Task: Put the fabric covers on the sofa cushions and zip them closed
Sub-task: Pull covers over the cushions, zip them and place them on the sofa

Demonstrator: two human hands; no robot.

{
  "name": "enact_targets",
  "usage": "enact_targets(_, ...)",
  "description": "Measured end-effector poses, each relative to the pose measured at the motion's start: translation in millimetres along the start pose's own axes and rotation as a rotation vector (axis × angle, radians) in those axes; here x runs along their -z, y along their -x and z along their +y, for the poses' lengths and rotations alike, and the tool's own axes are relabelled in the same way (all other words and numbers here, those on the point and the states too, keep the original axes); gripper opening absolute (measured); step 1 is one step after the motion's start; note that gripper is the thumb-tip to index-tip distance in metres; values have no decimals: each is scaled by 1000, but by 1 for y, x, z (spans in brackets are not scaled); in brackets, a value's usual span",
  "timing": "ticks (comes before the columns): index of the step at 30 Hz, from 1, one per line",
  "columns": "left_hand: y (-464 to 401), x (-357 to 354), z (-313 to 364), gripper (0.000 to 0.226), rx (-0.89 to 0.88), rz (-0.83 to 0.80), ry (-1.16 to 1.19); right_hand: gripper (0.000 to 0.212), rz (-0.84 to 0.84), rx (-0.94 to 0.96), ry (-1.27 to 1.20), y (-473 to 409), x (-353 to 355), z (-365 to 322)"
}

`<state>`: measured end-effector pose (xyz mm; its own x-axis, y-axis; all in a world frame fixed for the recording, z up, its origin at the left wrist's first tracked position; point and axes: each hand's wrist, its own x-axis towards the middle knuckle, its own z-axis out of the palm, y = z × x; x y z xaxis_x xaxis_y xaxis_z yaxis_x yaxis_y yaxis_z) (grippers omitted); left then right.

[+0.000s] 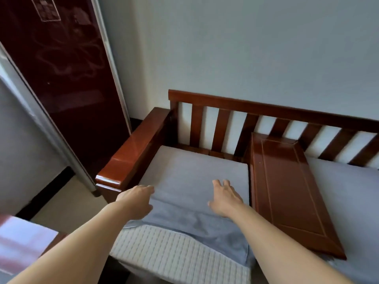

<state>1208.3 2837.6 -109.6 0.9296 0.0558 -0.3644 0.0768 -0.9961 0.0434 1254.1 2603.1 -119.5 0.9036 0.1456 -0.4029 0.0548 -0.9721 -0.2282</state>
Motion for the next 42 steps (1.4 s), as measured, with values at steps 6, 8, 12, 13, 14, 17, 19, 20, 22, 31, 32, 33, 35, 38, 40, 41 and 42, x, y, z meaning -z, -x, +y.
enact_targets(6, -21, 3, 9, 49, -117, -11, -30, 48, 22, -69, -33, 8, -10, 2)
enact_targets(8, -24, -4, 20, 51, -153, -7, -19, 46, 20, -87, -42, 8, -17, 8)
enact_targets(12, -28, -36, 37, 50, -188, -38, 0, 49, -5, -98, -54, 3, -43, 23)
enact_targets(13, -30, -47, 40, 49, -190, -48, 3, 50, -12, -97, -58, 1, -53, 27)
enact_targets(14, -32, -59, 41, 49, -193, -59, 3, 50, -18, -96, -58, 0, -62, 31)
enact_targets(17, -41, -101, 45, 50, -206, -89, -2, 51, -34, -124, -58, -6, -99, 41)
enact_targets(19, -46, -131, 45, 49, -221, -121, 4, 52, -54, -145, -68, -8, -126, 47)
enact_targets(20, -49, -146, 45, 48, -232, -137, 6, 52, -63, -155, -71, -9, -139, 50)
enact_targets(22, -55, -176, 43, 48, -251, -171, -11, 55, -73, -177, -69, -11, -167, 55)
enact_targets(31, -81, -314, 38, 66, -308, -224, -70, 80, -128, -208, -79, -34, -301, 70)
enact_targets(32, -82, -330, 40, 69, -307, -211, -83, 83, -130, -206, -75, -37, -318, 73)
enact_targets(33, -85, -347, 43, 74, -312, -195, -95, 86, -126, -200, -69, -40, -335, 76)
enact_targets(35, -88, -378, 50, 85, -331, -174, -115, 92, -99, -179, -35, -43, -367, 86)
enact_targets(38, -88, -419, 64, 100, -358, -155, -156, 107, -40, -168, 20, -42, -407, 104)
enact_targets(40, -89, -443, 73, 107, -385, -139, -202, 116, -22, -150, 73, -41, -430, 120)
enact_targets(41, -90, -455, 76, 108, -396, -121, -223, 120, -8, -142, 99, -40, -442, 128)
enact_targets(42, -92, -465, 80, 109, -398, -96, -230, 121, 12, -135, 117, -41, -451, 136)
